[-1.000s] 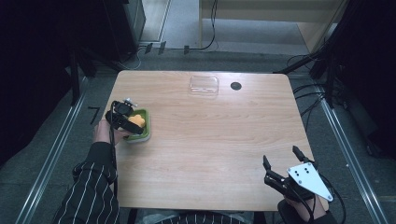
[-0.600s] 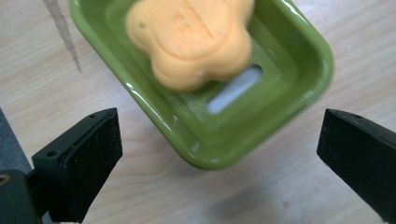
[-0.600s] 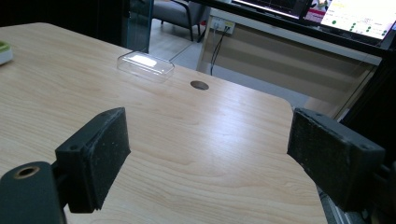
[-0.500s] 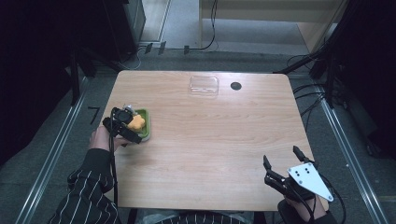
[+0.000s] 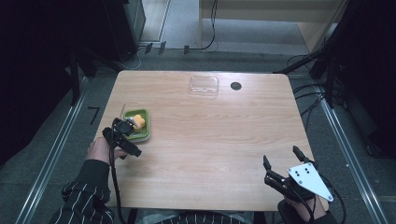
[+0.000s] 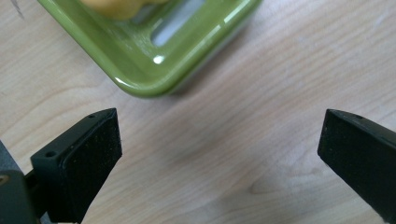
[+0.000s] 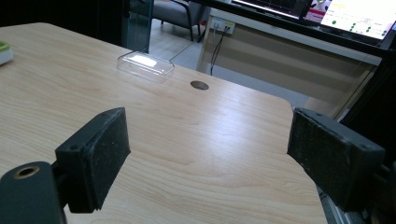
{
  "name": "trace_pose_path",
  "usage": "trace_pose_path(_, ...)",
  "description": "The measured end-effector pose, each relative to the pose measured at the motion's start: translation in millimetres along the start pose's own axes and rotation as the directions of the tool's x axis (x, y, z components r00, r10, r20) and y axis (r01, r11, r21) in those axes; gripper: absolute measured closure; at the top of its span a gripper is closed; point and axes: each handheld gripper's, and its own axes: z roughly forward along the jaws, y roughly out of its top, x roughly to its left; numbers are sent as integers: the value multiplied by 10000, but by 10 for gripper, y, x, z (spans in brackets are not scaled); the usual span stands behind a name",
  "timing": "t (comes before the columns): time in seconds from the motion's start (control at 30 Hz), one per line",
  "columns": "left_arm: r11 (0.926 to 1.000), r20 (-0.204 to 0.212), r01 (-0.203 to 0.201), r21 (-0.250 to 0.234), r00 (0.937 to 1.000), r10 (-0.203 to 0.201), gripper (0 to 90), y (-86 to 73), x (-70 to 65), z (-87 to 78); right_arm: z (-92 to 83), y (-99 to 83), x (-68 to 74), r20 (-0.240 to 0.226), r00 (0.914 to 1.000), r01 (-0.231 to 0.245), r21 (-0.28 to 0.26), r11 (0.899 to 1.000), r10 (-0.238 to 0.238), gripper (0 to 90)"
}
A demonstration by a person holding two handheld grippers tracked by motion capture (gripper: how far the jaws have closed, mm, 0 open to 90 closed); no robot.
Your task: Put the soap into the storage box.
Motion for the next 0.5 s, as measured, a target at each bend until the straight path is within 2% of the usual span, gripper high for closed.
trace_pose_path(0.3,9989,-36,-352,319,9994,354,0,-129,-150,32,0,0,1,-4,10000,2,15,10000,-2,133)
trace_pose_path(0.5,9968,14,-585,545,9983,585,0,-278,-286,73,0,-1,-3,-1,10000,20,1,10000,-20,133)
